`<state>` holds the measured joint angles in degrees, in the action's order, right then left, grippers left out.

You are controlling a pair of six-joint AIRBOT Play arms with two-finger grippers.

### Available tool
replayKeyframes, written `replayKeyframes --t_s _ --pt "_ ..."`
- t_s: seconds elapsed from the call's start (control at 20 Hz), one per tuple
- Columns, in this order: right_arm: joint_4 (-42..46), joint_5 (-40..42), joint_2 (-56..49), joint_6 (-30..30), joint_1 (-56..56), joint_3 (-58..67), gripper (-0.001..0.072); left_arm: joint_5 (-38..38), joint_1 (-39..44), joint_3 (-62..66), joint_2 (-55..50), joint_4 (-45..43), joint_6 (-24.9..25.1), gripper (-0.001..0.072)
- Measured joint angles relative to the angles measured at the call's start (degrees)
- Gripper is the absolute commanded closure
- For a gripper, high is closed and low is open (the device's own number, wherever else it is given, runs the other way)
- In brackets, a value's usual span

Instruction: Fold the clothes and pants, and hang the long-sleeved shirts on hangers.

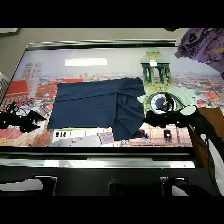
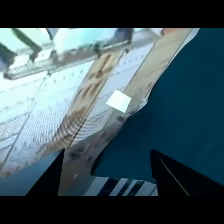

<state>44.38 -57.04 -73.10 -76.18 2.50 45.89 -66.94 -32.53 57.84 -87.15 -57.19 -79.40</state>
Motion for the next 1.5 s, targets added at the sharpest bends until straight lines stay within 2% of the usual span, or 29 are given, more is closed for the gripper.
replayKeyframes --t_s 0.5,0.6,0.65,0.75,0.85,1.2,1.35,1.5 --pt "0.68 -0.42 0.33 -1.49 0.17 0.13 0.0687 -3.15 2.05 -0.79 -3.74 3.32 2.51 0.0095" --pt "0.72 -0.57 0.35 -1.6 0.17 0.5 0.0687 -3.32 2.51 -0.85 -4.04 3.34 2.64 0.0115" --pt "0.85 -0.55 0.35 -1.86 0.17 0.79 0.0687 -3.41 2.64 -0.87 -4.15 3.34 2.73 0.0157" --pt "0.85 -0.13 0.35 -1.88 0.17 1.44 0.0687 -3.08 2.84 -0.98 -4.42 1.88 2.95 0.0562" --pt "1.07 0.11 0.35 -1.9 0.17 1.86 0.0687 -2.89 2.91 -1.03 -4.55 1.14 3.08 0.0691" --pt "1.64 -0.2 0.33 -1.18 0.17 5.9 0.0688 -3.21 3.56 2.4 -3.32 4.98 3.67 0.0695" --pt "3.96 -0.61 0.33 -0.59 0.17 15.37 0.0688 -3.48 5.27 10.97 -0.85 6.45 3.21 0.0694" --pt "7.74 -3.02 0.33 -0.85 0.17 29.66 0.0688 -4.07 7.26 24.9 2.67 6.86 1.64 0.0695"
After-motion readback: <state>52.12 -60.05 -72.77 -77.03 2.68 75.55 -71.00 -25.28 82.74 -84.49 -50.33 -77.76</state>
